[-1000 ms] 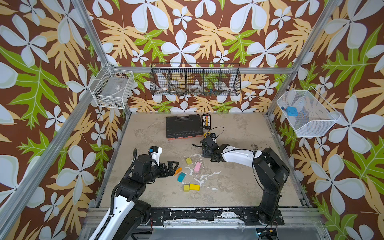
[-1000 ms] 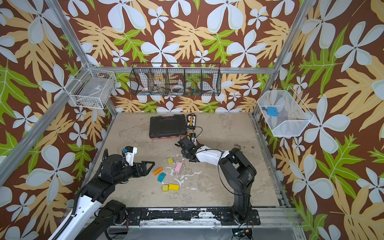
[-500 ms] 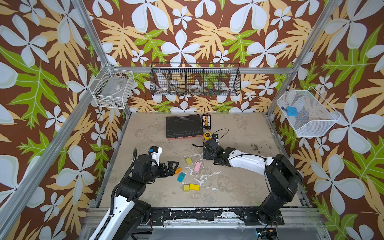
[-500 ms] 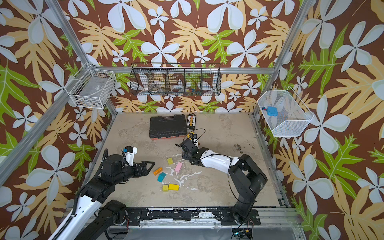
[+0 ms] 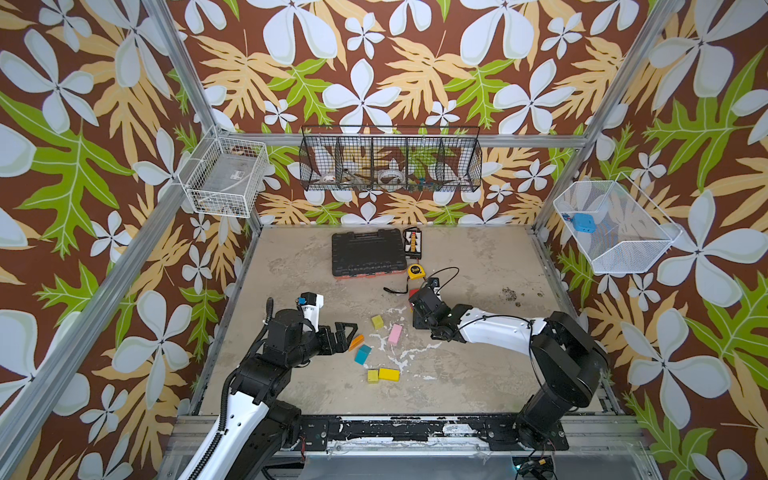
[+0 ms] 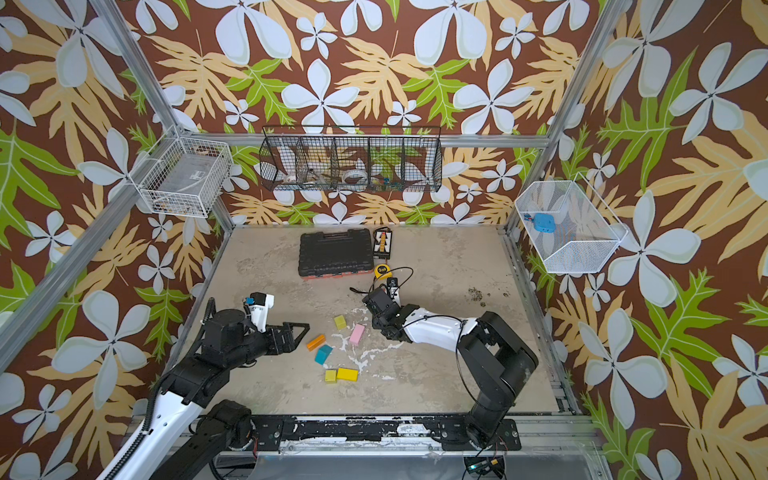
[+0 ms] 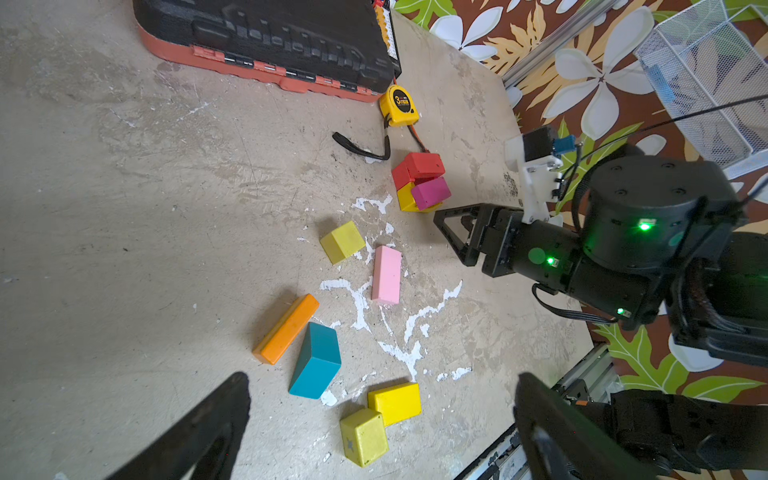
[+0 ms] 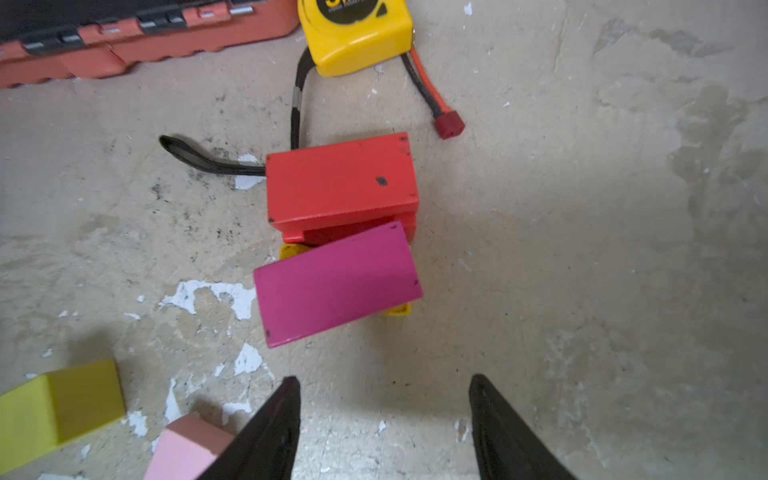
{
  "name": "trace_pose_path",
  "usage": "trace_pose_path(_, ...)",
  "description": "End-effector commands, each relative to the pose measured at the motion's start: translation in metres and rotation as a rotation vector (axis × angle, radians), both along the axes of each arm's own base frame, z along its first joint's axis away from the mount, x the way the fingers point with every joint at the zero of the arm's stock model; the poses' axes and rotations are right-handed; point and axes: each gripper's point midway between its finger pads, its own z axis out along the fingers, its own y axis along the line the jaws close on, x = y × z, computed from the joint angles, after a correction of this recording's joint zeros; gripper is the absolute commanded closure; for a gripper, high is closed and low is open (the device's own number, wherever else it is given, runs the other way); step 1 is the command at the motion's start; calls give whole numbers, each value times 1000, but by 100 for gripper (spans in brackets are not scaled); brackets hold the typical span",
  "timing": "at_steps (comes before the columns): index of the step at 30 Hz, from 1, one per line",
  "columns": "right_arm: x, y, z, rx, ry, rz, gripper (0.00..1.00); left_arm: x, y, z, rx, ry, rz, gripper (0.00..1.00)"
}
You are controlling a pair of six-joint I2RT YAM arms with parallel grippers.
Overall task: Build the wood block tower
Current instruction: 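Lower the magenta block toward the top of the stack, then open the right gripper, releasing the magenta block against the stack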
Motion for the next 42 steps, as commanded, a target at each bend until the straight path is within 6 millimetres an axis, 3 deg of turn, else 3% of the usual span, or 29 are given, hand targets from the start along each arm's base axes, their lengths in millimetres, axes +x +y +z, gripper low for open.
trace_pose_path(1, 6, 4, -2, -6, -7, -7, 37, 3, -1, 5, -13, -18, 2, 0)
trace_pose_path(30, 19, 12, 2, -35, -10, -9, 39, 3, -1, 5, -15, -20, 1, 0)
trace_pose_path(42, 8, 3, 22, 3, -44, -2, 38, 2, -1, 5, -16, -21, 2, 0)
